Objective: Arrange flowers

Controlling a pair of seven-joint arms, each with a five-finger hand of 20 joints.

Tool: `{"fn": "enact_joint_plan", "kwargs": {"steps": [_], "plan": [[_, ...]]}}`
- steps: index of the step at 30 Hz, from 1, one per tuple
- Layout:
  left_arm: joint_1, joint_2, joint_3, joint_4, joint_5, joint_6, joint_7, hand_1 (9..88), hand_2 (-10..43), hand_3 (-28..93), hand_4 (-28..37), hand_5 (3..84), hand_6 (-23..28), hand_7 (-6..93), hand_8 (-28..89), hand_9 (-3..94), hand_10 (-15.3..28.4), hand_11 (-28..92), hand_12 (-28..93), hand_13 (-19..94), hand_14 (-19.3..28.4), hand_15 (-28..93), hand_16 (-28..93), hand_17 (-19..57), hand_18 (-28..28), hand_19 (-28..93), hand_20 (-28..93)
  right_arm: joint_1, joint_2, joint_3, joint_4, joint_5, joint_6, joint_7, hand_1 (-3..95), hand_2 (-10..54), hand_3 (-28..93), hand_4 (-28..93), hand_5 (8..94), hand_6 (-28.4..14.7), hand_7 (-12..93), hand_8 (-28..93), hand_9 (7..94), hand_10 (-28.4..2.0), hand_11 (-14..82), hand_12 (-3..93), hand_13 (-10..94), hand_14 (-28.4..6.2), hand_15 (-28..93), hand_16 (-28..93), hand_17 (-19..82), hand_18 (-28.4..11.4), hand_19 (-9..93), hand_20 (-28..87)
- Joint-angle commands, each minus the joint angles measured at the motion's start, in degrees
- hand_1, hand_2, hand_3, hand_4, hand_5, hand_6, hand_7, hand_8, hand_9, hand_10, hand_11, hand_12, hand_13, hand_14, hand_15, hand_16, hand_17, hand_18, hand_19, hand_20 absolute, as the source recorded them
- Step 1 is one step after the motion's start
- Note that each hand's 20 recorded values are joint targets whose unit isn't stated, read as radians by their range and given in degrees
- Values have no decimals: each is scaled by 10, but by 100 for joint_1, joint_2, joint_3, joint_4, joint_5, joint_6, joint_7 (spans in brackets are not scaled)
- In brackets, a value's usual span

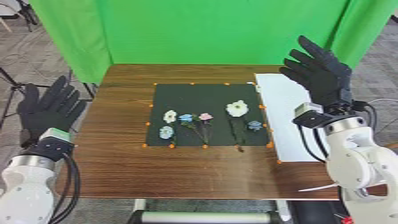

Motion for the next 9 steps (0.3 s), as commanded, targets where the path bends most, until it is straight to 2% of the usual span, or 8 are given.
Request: {"fn": "enact_joint_plan", "kwargs": {"steps": [1,9], "plan": [[53,-4,-37,-52,20,25,5,234,121,650,-283,283,51,97,-86,179,114,130,65,81,80,175,-89,-48,71,186,76,-113,-33,89,-103,-67,-65,46,77,44,813,-252,329,-41,119,-101,301,-182,24,118,218,-161,134,132,123,-176,254,190],[11,0,-15,-27,11,28,-21,234,120,652,-283,286,52,98,-86,181,115,132,66,81,82,178,-89,-48,72,186,77,-129,-67,101,-82,-71,-80,94,83,40,811,-250,333,-42,121,-101,305,-182,26,120,221,-163,139,134,121,-178,261,190]]}}
